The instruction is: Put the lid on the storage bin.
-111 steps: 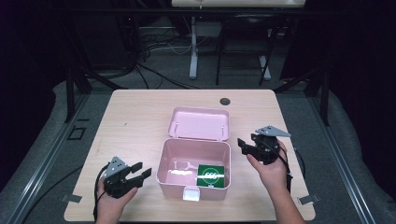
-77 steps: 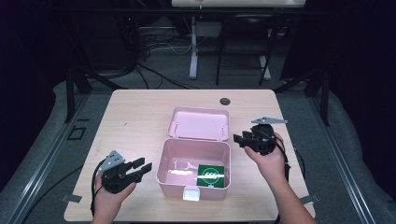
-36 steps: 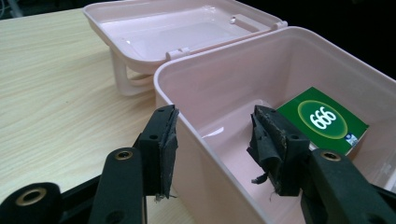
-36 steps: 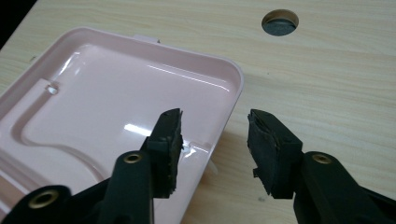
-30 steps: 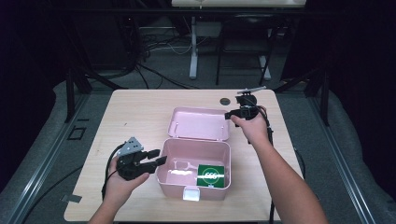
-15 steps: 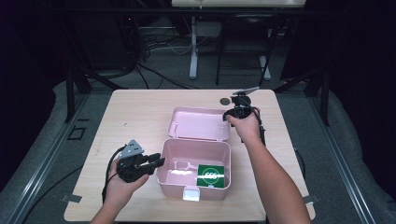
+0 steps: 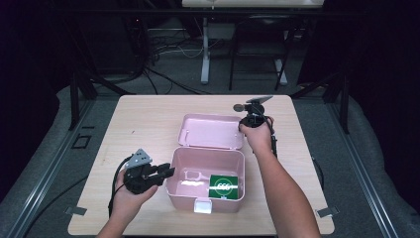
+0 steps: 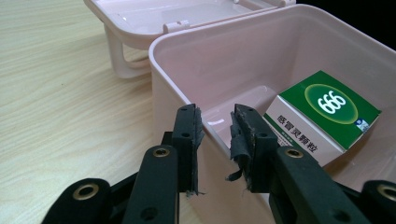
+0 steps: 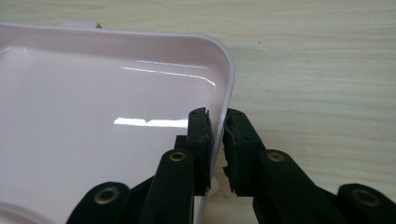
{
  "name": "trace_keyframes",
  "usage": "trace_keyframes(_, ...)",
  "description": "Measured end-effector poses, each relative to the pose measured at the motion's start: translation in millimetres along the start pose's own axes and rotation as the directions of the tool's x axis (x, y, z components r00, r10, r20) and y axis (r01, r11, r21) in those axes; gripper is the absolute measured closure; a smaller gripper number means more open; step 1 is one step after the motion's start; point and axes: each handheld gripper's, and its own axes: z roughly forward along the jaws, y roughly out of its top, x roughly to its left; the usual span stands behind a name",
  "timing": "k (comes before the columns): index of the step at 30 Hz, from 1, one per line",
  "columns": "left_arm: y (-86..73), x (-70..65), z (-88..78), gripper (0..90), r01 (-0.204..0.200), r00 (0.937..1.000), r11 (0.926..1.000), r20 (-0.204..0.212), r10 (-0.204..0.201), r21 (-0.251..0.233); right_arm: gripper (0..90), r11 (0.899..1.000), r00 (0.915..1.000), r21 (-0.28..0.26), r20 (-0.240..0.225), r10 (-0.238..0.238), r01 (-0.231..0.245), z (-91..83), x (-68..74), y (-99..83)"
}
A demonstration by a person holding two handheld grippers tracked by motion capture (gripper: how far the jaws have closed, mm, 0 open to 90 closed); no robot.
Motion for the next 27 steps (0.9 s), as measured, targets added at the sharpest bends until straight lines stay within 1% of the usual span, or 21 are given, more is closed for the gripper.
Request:
trace_keyframes(1,0.2,-0.3,-0.7,70.6,0.0,1.0,1.0,0.0,0.0,0.004,82.2,1.0,1.0,0.003,0.005,-0.003,0.003,-1.9,3.0,0.8)
trace_keyframes(2,0.3,-0.3,-1.2,70.5,-0.002,1.0,1.0,0.0,0.002,0.006,82.6,1.0,1.0,-0.021,0.002,-0.002,0.002,-0.8,4.6,0.4)
trace_keyframes(5,0.7,0.9,-3.2,70.5,-0.003,1.0,0.9999,0.003,0.003,0.015,83.6,0.999,0.9999,-0.043,-0.002,-0.01,0.01,-2.8,8.3,0.6)
trace_keyframes(6,0.4,1.4,-3.6,70.6,0.003,1.0,0.9999,0.007,-0.003,0.014,83.8,0.999,0.9999,-0.051,-0.005,-0.011,0.011,-4.2,9.8,0.7)
trace_keyframes(8,0.1,1.3,-3.8,70.8,0.007,0.9999,0.9999,0.008,-0.008,0.013,84.0,0.999,0.9998,-0.042,-0.003,-0.018,0.017,-7.0,11.1,1.6)
trace_keyframes(9,-0.3,0.9,-3.8,70.8,0.006,1.0,0.9999,0.006,-0.006,0.009,84.2,0.998,0.9995,-0.059,0.0,-0.031,0.031,-7.4,12.1,1.8)
trace_keyframes(10,-0.4,0.7,-4.0,70.8,0.004,1.0,0.9999,0.004,-0.004,0.01,84.8,0.996,0.9989,-0.074,0.007,-0.045,0.046,-12.4,15.2,4.3)
trace_keyframes(11,-0.4,0.8,-4.0,70.8,0.005,1.0,0.9999,0.003,-0.005,0.009,85.1,0.997,0.9987,-0.059,0.006,-0.05,0.05,-16.2,15.8,5.7)
trace_keyframes(12,-0.4,0.8,-4.0,70.8,0.005,1.0,0.9999,0.003,-0.005,0.009,85.5,0.997,0.9988,-0.066,0.003,-0.048,0.048,-19.3,16.9,7.2)
trace_keyframes(13,-1.0,0.6,-4.1,70.8,0.008,1.0,0.9999,0.002,-0.008,0.006,85.9,0.994,0.9989,-0.096,-0.005,-0.047,0.046,-21.5,17.9,8.6)
trace_keyframes(14,-1.1,0.7,-4.1,70.8,0.008,1.0,1.0,0.003,-0.008,0.005,86.2,0.995,0.9988,-0.084,-0.006,-0.048,0.048,-26.1,18.6,10.3)
trace_keyframes(16,-1.6,0.5,-3.9,70.7,0.012,0.9999,0.9999,0.005,-0.012,0.0,86.5,0.992,0.9987,-0.114,-0.01,-0.05,0.049,-30.6,20.9,11.9)
trace_keyframes(18,-1.9,0.2,-4.0,70.6,0.013,0.9999,0.9999,0.003,-0.013,-0.002,86.7,0.992,0.9979,-0.109,-0.012,-0.064,0.063,-37.6,22.3,12.7)
trace_keyframes(20,-2.4,0.3,-3.9,70.6,0.018,0.9998,0.9998,0.005,-0.018,-0.006,86.7,0.987,0.9971,-0.142,-0.014,-0.074,0.072,-41.7,24.3,11.9)
trace_keyframes(21,-2.4,0.3,-3.9,70.6,0.018,0.9998,0.9998,0.005,-0.018,-0.006,86.6,0.987,0.9966,-0.142,-0.017,-0.081,0.077,-45.6,24.8,11.7)
trace_keyframes(22,-2.5,0.2,-3.8,70.6,0.018,0.9998,0.9998,0.004,-0.018,-0.007,86.7,0.984,0.9961,-0.156,-0.02,-0.086,0.082,-47.8,24.9,11.2)
trace_keyframes(23,-2.5,0.2,-3.8,70.6,0.018,0.9998,0.9998,0.004,-0.018,-0.007,86.7,0.986,0.996,-0.146,-0.021,-0.086,0.082,-51.1,25.5,11.2)
trace_keyframes(24,-2.5,0.3,-3.9,70.6,0.017,0.9998,0.9998,0.005,-0.017,-0.007,86.7,0.984,0.9953,-0.152,-0.022,-0.094,0.09,-53.9,25.8,10.7)
trace_keyframes(27,-2.5,-0.2,-3.7,70.5,0.019,0.9998,0.9998,0.005,-0.019,-0.008,86.8,0.976,0.9931,-0.191,-0.024,-0.115,0.108,-61.3,28.2,8.9)
